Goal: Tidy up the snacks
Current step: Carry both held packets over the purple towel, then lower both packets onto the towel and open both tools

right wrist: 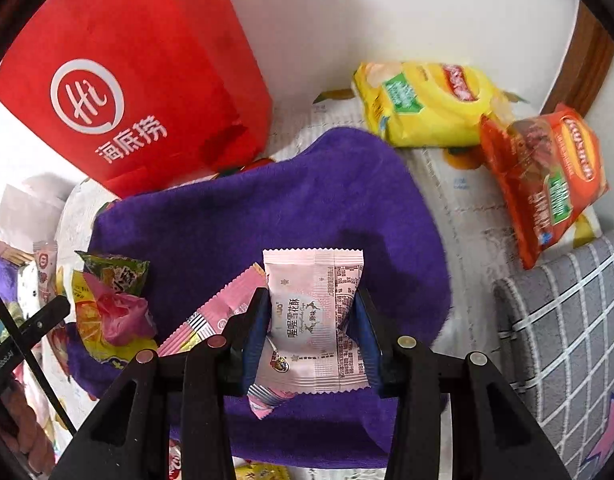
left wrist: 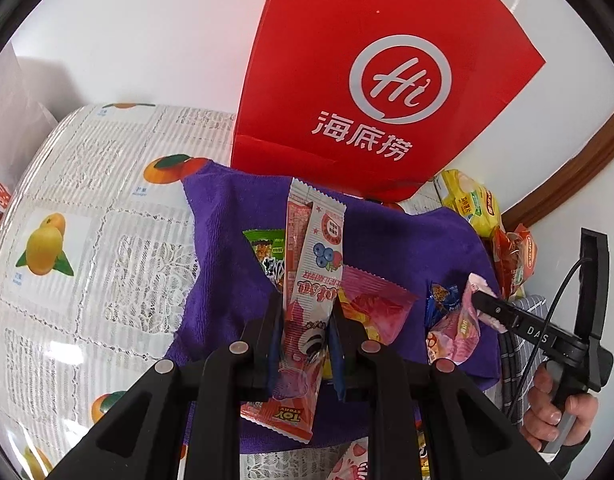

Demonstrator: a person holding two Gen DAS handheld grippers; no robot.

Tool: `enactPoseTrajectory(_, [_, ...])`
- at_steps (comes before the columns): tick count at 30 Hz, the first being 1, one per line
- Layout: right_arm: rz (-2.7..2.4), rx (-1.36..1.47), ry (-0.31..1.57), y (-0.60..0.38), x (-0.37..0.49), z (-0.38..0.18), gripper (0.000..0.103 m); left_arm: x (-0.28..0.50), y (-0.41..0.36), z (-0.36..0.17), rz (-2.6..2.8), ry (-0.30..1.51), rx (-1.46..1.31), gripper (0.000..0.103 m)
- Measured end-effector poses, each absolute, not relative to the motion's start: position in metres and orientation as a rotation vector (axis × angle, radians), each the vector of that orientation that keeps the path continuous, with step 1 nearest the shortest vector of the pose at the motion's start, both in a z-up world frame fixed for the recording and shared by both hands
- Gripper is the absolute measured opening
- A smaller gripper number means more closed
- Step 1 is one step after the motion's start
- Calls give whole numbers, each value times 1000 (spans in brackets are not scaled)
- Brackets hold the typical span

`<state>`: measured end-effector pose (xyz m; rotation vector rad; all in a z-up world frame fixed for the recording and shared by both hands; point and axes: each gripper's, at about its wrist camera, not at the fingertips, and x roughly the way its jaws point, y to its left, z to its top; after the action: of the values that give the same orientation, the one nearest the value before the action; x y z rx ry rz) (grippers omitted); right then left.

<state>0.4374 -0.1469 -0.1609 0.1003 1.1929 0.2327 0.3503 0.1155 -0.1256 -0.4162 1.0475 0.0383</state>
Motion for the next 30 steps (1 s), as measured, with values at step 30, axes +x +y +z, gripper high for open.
enactPoseTrajectory(30, [342,76,1154,-136,426,-137,66,354,126,-138,51,1086,-507,20])
